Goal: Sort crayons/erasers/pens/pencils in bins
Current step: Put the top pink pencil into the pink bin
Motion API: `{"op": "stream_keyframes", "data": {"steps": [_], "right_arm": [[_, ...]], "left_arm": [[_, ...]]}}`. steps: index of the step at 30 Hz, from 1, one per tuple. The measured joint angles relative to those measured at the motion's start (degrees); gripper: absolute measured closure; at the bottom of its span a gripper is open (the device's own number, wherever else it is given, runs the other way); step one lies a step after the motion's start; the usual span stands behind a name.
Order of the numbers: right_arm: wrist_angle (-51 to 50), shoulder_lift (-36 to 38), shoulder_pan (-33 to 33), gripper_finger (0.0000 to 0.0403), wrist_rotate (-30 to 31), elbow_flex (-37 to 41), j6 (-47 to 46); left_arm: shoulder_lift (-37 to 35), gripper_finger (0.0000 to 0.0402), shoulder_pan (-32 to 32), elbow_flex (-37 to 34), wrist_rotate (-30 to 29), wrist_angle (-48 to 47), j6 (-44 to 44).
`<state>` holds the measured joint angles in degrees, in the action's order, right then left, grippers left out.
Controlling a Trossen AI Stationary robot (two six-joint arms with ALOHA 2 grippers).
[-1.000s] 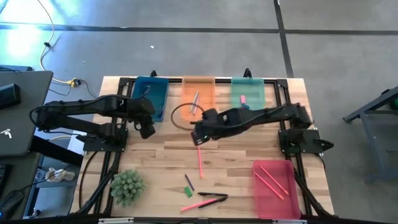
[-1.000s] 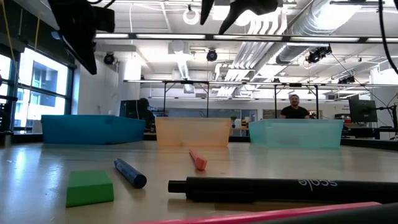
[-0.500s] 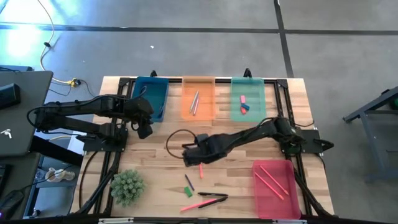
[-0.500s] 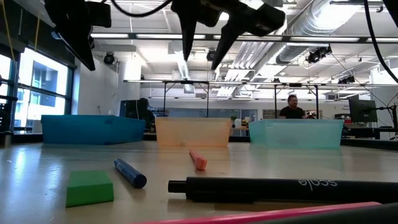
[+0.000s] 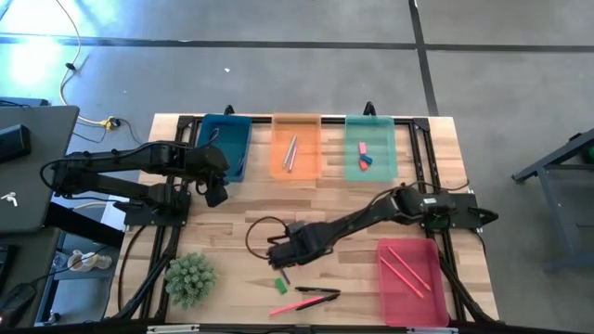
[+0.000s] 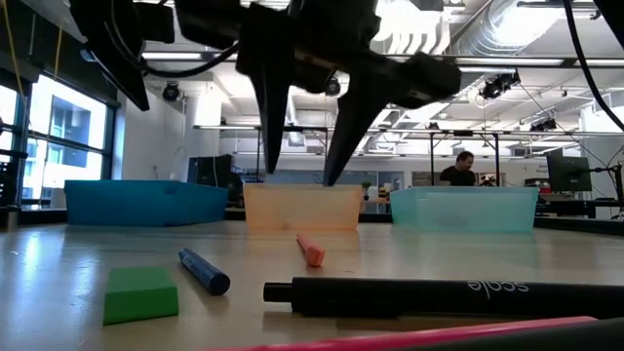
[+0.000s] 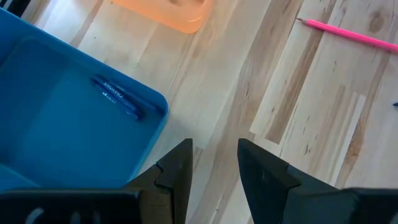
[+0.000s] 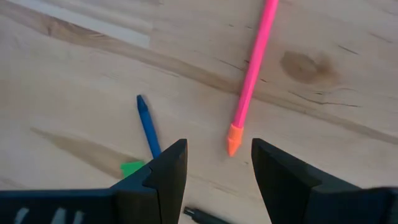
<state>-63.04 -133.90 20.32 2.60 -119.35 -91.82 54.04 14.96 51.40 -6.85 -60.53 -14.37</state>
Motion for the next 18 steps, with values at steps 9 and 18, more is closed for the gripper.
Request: {"op": "stream_keyframes", "data": {"steps": [9, 18], "right_arm": [[0.81, -2.43, 0.45, 0.0231, 0.12, 0.00, 0.27], [0.97, -2.85, 0.92, 0.0231, -1.59, 3.04, -0.76]], "left_arm": [[0.02, 0.0284, 0.00, 0.00, 0.07, 0.04, 0.00], [0.02, 0.0284, 0.00, 0.00, 0.07, 0.04, 0.00]]}}
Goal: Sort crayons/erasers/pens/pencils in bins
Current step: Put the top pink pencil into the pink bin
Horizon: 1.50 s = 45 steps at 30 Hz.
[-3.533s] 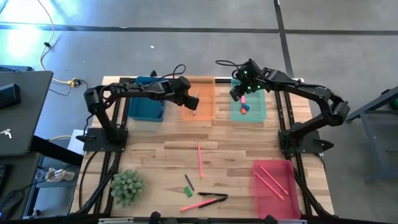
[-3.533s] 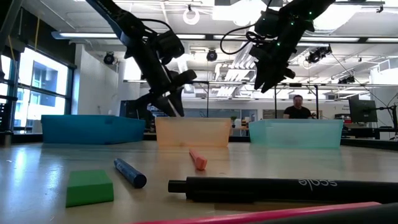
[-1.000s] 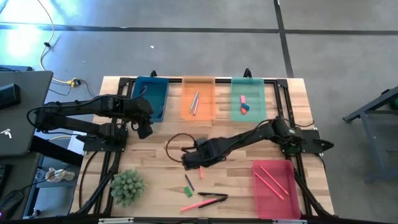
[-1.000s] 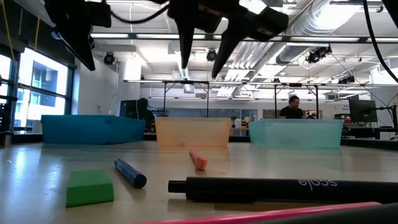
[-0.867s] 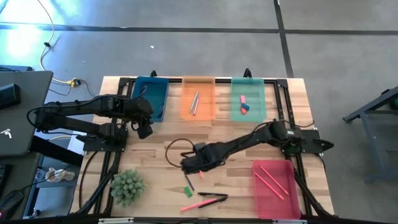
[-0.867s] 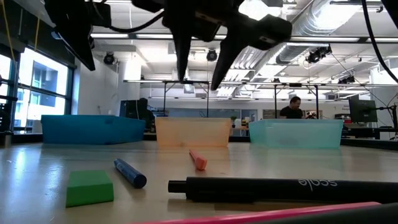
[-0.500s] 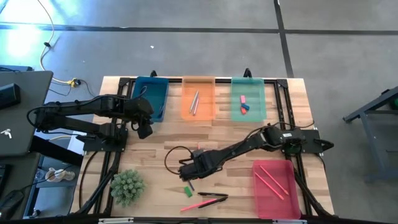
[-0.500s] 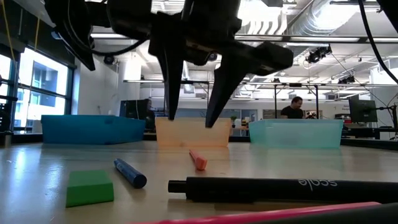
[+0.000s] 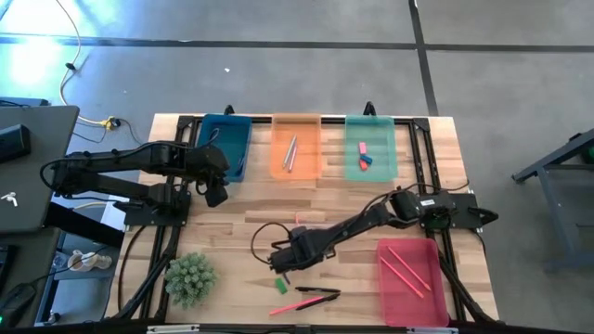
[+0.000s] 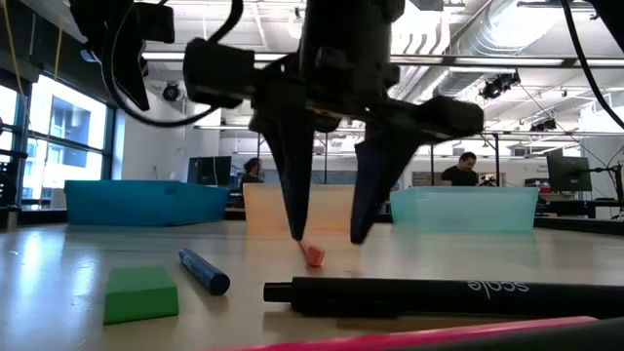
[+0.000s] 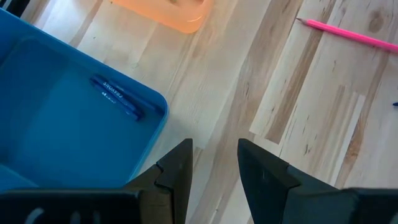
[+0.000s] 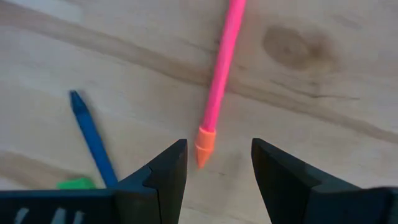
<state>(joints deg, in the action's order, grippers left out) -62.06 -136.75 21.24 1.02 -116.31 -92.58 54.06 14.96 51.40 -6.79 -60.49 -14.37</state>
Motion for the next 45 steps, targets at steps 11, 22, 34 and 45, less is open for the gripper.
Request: {"op": "stream_keyframes", "data": {"steps": [11, 22, 34, 45], "right_arm": [[2.06, 0.09, 0.58, 0.0235, -0.91, 2.71, -0.11], [2.82, 0.09, 0.44, 0.0318, 0.72, 2.84, 2.34], [3.28, 0.08, 0.41, 0.0383, 1.51, 2.84, 3.08], [2.92, 0.19, 1.14, 0.0396, 1.86, 2.82, 5.20]], "left_arm": [[0.02, 0.0284, 0.00, 0.00, 0.00, 0.02, -0.44], [0.02, 0.0284, -0.02, 0.00, 0.00, 0.02, -0.44], [0.02, 0.0284, -0.02, 0.00, -0.02, 0.02, -0.42], [0.02, 0.0284, -0.01, 0.00, -0.02, 0.00, -0.43]]}}
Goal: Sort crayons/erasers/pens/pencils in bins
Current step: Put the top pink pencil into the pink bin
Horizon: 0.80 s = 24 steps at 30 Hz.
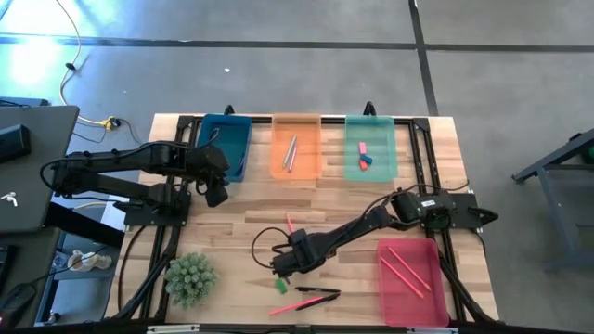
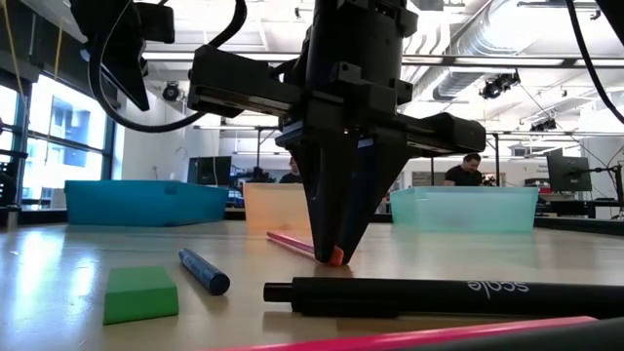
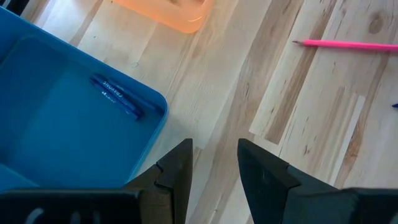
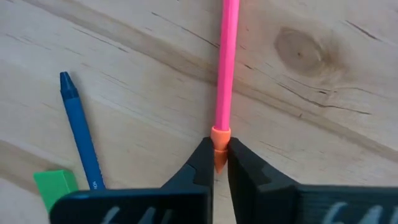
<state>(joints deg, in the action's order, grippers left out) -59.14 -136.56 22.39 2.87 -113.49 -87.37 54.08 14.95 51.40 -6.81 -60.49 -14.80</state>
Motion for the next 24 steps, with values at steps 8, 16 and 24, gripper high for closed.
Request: {"op": "stream_keyframes", "data": {"steps": [8, 16, 24], "right_arm": [[-0.49, 1.36, 1.45, 0.0396, 1.90, 0.02, -0.04], [-3.94, 4.94, 2.63, 0.0396, 7.77, 0.02, -1.38], [-12.20, 9.07, 3.35, 0.0398, 13.05, 0.02, -2.56]], "left_arm": [[0.00, 0.0284, -0.01, 0.00, 0.09, 0.02, -0.01], [0.00, 0.0284, -0.01, 0.01, 0.13, 0.02, -0.01], [0.00, 0.0284, -0.01, 0.00, 0.15, 0.02, -0.08]]}}
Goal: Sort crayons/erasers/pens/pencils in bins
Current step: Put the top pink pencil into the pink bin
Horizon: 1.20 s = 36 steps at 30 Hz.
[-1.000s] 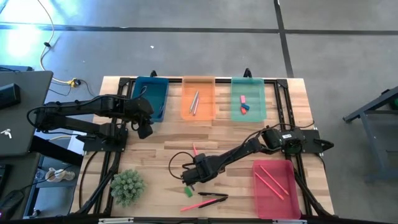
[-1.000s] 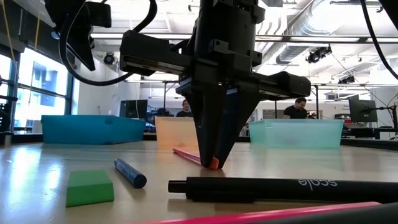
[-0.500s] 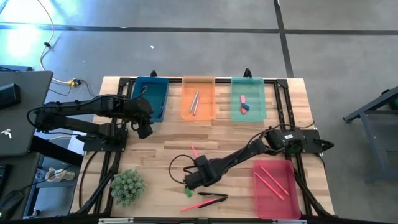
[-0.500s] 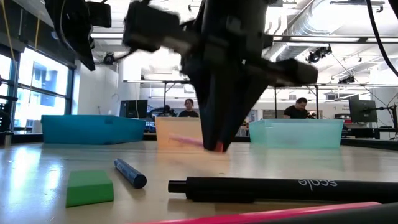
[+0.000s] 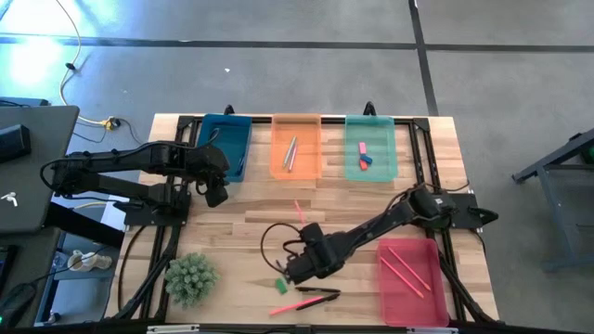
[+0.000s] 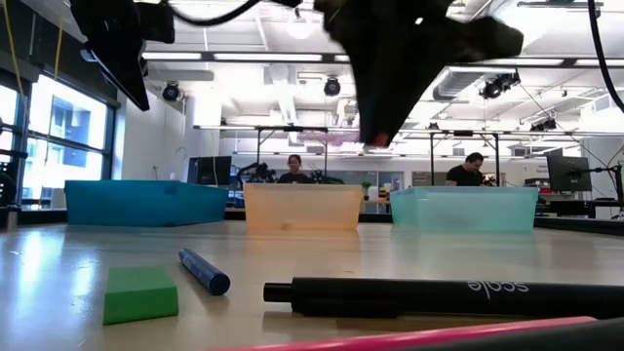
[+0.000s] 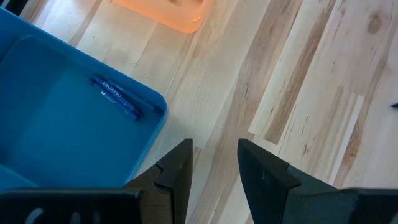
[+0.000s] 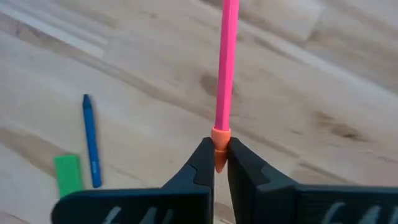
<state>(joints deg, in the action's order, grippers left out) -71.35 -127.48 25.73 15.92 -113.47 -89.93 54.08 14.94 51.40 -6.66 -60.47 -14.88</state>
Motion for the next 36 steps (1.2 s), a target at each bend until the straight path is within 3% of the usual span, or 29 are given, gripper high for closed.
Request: {"op": "stream_keyframes", "data": {"steps": [6, 18, 25, 31, 36], "right_arm": [[-5.79, 3.51, -0.06, 0.0401, 4.90, 0.00, 2.17], [-18.80, 9.10, -0.19, 0.0402, 8.79, 0.35, 5.64], [-10.36, 19.31, -0.61, 0.0402, 7.57, 17.92, 8.52], [1.16, 34.19, 0.53, 0.0403, 7.85, 35.84, 4.12], [5.58, 44.20, 3.40, 0.0403, 7.94, 45.97, -0.32]], "left_arm": [[0.00, 0.0284, 0.00, 0.02, 0.15, 0.01, -0.07], [0.00, 0.0284, 0.00, 0.01, 0.13, 0.14, -0.24], [0.00, 0.0284, 0.02, 0.02, 0.10, 0.40, -2.93], [0.00, 0.0284, 0.02, 0.02, 0.09, 0.40, -3.16], [0.00, 0.0284, 0.02, 0.02, -0.11, 0.42, -5.87]]}}
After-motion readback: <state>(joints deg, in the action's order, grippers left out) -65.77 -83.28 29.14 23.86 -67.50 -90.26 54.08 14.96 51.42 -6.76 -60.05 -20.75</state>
